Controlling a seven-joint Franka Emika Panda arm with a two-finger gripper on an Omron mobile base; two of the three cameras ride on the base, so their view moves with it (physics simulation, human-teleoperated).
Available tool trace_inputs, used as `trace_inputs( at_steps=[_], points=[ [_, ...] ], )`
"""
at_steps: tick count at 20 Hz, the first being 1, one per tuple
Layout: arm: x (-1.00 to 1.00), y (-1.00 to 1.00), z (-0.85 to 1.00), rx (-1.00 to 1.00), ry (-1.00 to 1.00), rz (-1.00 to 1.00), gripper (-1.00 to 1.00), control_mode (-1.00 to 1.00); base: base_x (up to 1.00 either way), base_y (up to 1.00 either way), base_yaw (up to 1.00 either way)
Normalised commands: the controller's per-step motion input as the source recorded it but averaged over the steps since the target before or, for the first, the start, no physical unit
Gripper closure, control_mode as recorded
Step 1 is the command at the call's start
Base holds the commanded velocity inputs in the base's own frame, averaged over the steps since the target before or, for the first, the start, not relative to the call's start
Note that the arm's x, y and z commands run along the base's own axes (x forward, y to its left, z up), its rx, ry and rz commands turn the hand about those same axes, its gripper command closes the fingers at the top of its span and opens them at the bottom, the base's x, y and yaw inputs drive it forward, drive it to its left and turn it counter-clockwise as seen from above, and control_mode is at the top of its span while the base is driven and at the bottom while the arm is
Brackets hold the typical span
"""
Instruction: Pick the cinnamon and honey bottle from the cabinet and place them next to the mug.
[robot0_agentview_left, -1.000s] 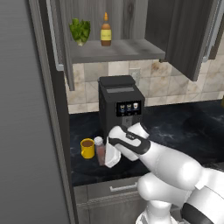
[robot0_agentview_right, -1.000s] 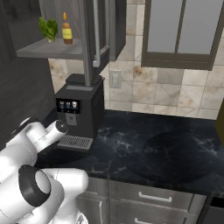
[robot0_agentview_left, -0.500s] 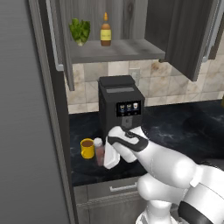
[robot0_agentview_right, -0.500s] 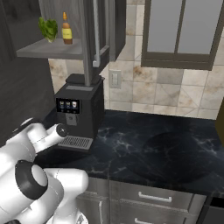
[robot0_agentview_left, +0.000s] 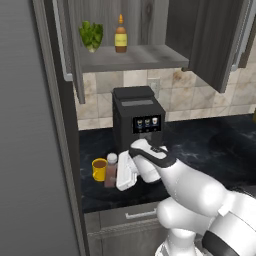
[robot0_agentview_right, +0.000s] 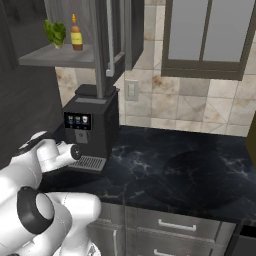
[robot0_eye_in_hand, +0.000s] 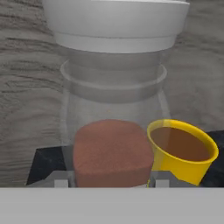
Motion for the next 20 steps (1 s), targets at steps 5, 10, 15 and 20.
trace_inputs(
  at_steps=[5, 10, 15, 20],
  points=[
    [-0.16, 0.0, -0.23, 0.08, 0.0, 0.0, 1.0, -1.0, 0.0, 0.0, 0.0],
    [-0.02, 0.0, -0.36, 0.0, 0.0, 0.0, 1.0, -1.0, 0.0, 0.0, 0.0],
    [-0.02, 0.0, -0.39, 0.0, 0.0, 0.0, 1.0, -1.0, 0.0, 0.0, 0.0],
    [-0.02, 0.0, -0.34, 0.0, 0.0, 0.0, 1.0, -1.0, 0.0, 0.0, 0.0]
  ],
)
